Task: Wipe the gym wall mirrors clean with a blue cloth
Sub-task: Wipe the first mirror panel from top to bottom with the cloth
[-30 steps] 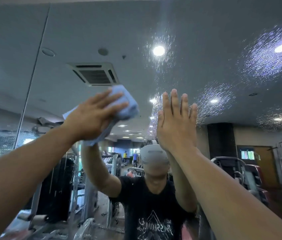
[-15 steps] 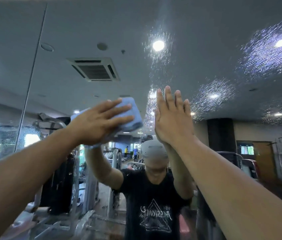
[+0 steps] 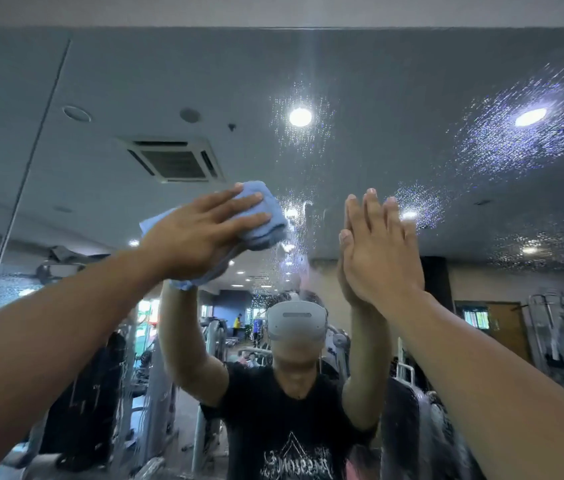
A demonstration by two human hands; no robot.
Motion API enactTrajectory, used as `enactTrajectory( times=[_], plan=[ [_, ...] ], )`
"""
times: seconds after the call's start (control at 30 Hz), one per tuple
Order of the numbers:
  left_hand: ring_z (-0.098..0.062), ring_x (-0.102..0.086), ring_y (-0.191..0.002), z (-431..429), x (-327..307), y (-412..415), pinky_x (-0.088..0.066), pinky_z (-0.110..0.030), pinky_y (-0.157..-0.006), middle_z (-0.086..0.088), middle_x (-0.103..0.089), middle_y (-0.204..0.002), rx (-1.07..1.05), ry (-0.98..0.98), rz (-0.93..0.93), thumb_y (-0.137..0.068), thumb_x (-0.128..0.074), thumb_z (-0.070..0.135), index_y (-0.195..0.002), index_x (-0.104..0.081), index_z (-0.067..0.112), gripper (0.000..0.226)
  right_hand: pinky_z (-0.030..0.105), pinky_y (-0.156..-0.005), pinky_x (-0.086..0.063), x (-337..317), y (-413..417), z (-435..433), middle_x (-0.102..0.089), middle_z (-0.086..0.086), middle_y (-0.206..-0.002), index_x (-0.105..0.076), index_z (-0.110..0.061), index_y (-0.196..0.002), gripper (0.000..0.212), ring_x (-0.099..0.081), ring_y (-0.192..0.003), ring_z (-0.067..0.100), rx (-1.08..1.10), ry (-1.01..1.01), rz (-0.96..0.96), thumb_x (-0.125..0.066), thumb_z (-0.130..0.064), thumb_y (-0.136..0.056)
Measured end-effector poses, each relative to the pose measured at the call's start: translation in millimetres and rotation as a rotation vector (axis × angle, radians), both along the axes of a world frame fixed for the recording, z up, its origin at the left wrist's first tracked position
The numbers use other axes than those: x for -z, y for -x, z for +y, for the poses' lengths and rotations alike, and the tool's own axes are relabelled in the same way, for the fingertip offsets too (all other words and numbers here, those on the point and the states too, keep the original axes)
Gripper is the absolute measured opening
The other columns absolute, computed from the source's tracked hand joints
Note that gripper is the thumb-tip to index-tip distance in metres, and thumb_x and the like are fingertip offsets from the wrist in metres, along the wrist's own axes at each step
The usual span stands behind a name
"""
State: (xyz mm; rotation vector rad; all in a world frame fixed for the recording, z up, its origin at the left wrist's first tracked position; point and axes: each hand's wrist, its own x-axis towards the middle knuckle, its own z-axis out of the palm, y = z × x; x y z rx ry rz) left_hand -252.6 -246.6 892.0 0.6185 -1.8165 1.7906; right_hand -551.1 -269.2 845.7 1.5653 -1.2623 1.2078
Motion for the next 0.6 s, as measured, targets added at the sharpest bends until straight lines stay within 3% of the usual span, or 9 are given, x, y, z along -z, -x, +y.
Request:
enactTrajectory(
  times=[0.03,0.17,0.27,0.33,0.43,0.6],
  plan=[
    [-0.033,-0.032,-0.146,0,-8,-4,-0.020,-0.037,-0.124,-0.015,-0.045,-0.153,0.021,0.005,0.116,-0.105,-0.036,0.028,-0.145,-0.052,0.013,0.045,0.053,-0.125,-0.001,1,2,-4,0.002,0.006,-0.173,-0.002,-0.023,-0.165,0.078,0.001,-0.158,0.034,-0.005,0.001,0.013,0.012,-0.045,-0.092],
    [-0.039,-0.026,-0.145,1,-51,13,-0.026,-0.049,-0.118,-0.012,-0.034,-0.158,0.110,-0.018,0.888,-0.089,-0.040,0.022,-0.149,-0.038,0.019,0.060,0.049,-0.125,0.011,4,4,-13,0.010,0.003,-0.173,0.007,-0.026,-0.165,0.073,0.011,-0.158,0.031,-0.054,0.030,-0.010,0.012,-0.048,-0.095],
    [-0.040,-0.015,-0.148,6,-72,53,-0.027,-0.050,-0.114,-0.008,-0.023,-0.161,0.092,-0.057,1.162,-0.090,-0.046,0.018,-0.151,-0.030,0.023,0.063,0.050,-0.125,0.008,5,2,-21,0.004,0.004,-0.173,0.000,-0.022,-0.165,0.069,0.006,-0.158,0.032,-0.055,0.074,-0.030,0.004,-0.046,-0.101],
    [-0.039,-0.016,-0.148,6,-82,83,-0.030,-0.050,-0.114,-0.008,-0.022,-0.161,0.077,-0.057,1.162,-0.092,-0.047,0.020,-0.152,-0.029,0.025,0.063,0.050,-0.125,0.005,6,0,-24,-0.004,0.005,-0.173,-0.008,-0.019,-0.166,0.066,0.000,-0.158,0.033,-0.062,0.107,-0.041,-0.003,-0.044,-0.105],
    [-0.036,-0.023,-0.144,-5,-85,125,-0.032,-0.047,-0.111,-0.007,-0.030,-0.157,0.064,-0.047,0.896,-0.087,-0.049,0.015,-0.147,-0.035,0.026,0.063,0.048,-0.124,0.006,6,1,-26,-0.004,0.003,-0.173,-0.008,-0.017,-0.165,0.068,0.000,-0.159,0.031,-0.066,0.125,-0.043,-0.004,-0.045,-0.104],
    [-0.029,-0.010,-0.154,-17,-71,129,-0.017,-0.044,-0.123,0.003,-0.018,-0.167,0.049,-0.107,0.571,-0.097,-0.048,0.023,-0.157,-0.024,0.032,0.065,0.044,-0.125,0.012,6,4,-21,0.008,-0.001,-0.172,0.000,-0.018,-0.165,0.076,0.011,-0.158,0.025,-0.074,0.102,-0.039,0.008,-0.049,-0.096]
  ],
)
